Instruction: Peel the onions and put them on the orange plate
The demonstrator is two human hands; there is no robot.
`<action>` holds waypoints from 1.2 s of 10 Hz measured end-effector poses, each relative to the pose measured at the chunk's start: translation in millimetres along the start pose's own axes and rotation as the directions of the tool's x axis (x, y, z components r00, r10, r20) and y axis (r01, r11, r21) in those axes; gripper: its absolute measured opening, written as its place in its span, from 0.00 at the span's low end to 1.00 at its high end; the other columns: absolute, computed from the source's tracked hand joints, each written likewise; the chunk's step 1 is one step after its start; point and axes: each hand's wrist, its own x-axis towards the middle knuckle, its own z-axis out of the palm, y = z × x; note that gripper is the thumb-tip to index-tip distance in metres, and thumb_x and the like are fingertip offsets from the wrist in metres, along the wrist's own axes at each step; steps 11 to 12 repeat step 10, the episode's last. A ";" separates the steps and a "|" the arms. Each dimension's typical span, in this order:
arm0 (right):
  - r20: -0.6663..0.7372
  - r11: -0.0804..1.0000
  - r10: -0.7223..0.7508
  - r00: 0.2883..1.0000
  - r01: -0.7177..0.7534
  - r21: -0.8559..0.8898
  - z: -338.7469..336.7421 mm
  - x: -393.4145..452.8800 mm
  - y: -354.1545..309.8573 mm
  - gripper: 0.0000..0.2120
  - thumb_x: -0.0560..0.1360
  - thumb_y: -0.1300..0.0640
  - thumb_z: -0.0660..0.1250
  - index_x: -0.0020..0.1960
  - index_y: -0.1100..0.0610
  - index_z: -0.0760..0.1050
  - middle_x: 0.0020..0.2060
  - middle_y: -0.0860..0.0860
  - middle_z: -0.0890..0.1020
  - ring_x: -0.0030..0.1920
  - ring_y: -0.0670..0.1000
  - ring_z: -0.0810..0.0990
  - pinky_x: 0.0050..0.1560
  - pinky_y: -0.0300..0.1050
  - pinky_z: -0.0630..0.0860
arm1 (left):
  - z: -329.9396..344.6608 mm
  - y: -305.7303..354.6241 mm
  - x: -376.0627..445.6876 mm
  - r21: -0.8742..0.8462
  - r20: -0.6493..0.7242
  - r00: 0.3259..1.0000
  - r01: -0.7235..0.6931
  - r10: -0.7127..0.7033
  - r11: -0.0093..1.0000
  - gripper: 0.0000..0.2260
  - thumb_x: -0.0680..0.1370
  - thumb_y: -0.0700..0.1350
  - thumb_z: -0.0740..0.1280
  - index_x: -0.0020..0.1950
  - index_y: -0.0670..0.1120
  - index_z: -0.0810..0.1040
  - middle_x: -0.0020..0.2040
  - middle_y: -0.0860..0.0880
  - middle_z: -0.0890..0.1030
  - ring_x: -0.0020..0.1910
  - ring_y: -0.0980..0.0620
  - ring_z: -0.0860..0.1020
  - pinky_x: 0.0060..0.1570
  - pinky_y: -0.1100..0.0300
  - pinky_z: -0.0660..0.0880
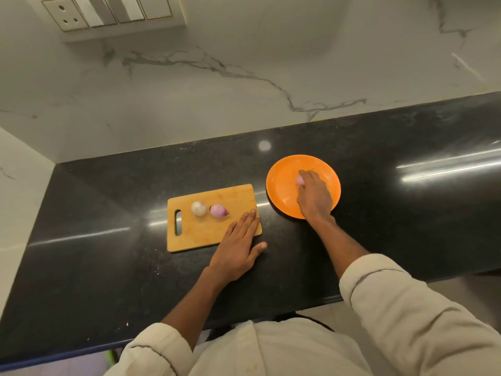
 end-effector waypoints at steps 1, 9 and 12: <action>-0.042 0.996 0.045 0.998 -0.042 0.078 1.8 -1.3 -3.3 0.22 0.83 0.59 0.67 0.76 0.54 0.72 0.70 0.52 0.77 0.66 0.57 0.78 0.63 0.57 0.78 | -3.0 1.6 -4.8 -0.009 -0.005 1.000 -0.002 0.002 1.000 0.33 0.87 0.64 0.51 0.88 0.53 0.42 0.87 0.57 0.40 0.85 0.59 0.38 0.85 0.51 0.44; 0.147 0.935 -0.114 0.983 0.056 0.350 73.0 -89.0 -119.2 0.29 0.76 0.58 0.75 0.75 0.45 0.73 0.69 0.44 0.79 0.69 0.48 0.75 0.71 0.48 0.72 | -3.0 -88.8 -124.4 -0.223 -0.293 0.835 0.415 -0.467 0.882 0.33 0.87 0.62 0.54 0.88 0.54 0.46 0.88 0.55 0.44 0.87 0.55 0.44 0.84 0.48 0.47; 0.217 0.926 -0.117 0.969 0.027 0.377 70.0 -89.0 -117.9 0.36 0.75 0.61 0.74 0.80 0.47 0.66 0.74 0.47 0.75 0.73 0.49 0.72 0.70 0.45 0.69 | -0.6 -91.0 -127.3 -0.245 -0.323 0.826 0.398 -0.462 0.884 0.33 0.87 0.61 0.56 0.88 0.53 0.48 0.88 0.55 0.44 0.87 0.54 0.46 0.84 0.48 0.48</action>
